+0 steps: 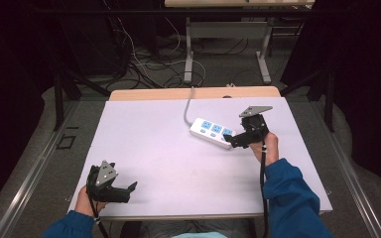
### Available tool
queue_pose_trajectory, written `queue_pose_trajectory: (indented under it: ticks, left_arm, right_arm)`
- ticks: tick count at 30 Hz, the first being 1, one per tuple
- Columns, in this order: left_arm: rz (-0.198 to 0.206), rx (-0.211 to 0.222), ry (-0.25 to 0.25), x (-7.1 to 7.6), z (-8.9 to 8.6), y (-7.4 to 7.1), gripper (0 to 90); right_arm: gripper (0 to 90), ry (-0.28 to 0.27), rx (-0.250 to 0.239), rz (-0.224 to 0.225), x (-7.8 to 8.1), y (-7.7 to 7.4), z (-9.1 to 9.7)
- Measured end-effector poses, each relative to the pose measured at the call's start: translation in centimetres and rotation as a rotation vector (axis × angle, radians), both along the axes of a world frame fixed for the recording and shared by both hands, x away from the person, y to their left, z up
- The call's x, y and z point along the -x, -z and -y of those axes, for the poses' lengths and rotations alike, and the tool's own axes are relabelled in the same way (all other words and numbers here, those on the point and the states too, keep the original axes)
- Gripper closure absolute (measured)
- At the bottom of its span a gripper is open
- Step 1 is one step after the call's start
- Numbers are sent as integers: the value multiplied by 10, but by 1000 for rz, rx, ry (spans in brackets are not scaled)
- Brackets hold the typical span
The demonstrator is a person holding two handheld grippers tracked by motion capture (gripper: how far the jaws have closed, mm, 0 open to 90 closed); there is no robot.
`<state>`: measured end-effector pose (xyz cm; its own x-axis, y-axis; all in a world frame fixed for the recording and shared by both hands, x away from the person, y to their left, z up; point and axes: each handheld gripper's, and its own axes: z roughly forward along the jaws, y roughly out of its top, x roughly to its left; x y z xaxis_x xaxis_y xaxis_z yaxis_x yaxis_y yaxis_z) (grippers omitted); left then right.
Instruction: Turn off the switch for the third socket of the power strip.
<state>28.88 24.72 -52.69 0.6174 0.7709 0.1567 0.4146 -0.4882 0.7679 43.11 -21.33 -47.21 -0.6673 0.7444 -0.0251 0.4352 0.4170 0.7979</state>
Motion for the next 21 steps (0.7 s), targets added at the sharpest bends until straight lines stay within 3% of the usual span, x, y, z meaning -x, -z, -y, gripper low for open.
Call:
queue_pose_trajectory:
  ticks: [1,21]
  left_arm:
    - [0,0,0,0,0,0,7]
    - [-2,0,3,0,0,0,8]
  right_arm:
    - [0,-4,3,14,-2,1,0]
    - [0,-17,17,-4,-19,14,-16]
